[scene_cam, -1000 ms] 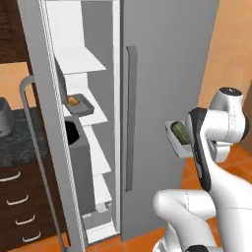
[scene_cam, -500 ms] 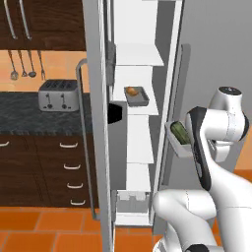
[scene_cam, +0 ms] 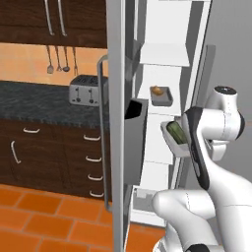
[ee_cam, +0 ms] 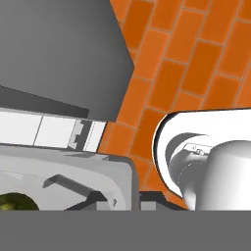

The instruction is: Take the meat container that has the chicken drumstick and place it on the second highest rack of the freezer. Then take the vegetable container that has the lime and cucumber and place it on the highest rack of the freezer.

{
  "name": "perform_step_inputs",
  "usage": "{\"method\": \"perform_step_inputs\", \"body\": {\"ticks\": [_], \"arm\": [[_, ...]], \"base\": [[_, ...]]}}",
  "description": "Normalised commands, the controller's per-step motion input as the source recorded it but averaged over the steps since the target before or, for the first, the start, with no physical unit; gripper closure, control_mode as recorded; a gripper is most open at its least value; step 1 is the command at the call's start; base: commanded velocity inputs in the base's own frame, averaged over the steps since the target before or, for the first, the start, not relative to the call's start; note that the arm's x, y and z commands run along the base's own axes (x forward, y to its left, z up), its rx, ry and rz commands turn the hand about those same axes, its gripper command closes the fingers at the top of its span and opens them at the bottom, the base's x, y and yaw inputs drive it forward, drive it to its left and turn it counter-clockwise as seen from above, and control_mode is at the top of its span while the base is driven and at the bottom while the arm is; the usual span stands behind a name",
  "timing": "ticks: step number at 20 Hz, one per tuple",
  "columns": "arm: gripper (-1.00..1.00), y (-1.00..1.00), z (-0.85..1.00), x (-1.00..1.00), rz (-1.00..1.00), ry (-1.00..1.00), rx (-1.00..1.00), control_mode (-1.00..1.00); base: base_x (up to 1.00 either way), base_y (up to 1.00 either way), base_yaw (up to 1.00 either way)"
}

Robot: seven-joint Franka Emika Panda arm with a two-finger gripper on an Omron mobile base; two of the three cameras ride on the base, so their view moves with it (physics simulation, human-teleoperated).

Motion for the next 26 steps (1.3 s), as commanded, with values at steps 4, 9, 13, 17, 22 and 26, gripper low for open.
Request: {"method": "perform_step_inputs", "body": {"ticks": [4, 9, 13, 17, 22, 26], "arm": [[1.00, 0.00, 0.00, 0.00, 0.00, 0.00, 0.00, 1.00], [1.00, 0.00, 0.00, 0.00, 0.00, 0.00, 0.00, 1.00], [1.00, 0.00, 0.00, 0.00, 0.00, 0.00, 0.00, 1.00], [1.00, 0.00, 0.00, 0.00, 0.00, 0.00, 0.00, 1.00], [1.00, 0.00, 0.00, 0.00, 0.00, 0.00, 0.00, 1.00], [1.00, 0.00, 0.00, 0.00, 0.00, 0.00, 0.00, 1.00]], "base": [[0.41, -0.29, 0.11], [0.58, -0.02, 0.03], [0.32, 0.00, 0.02], [0.10, 0.12, 0.00], [0.22, 0.15, 0.00], [0.33, 0.33, 0.00]]}}
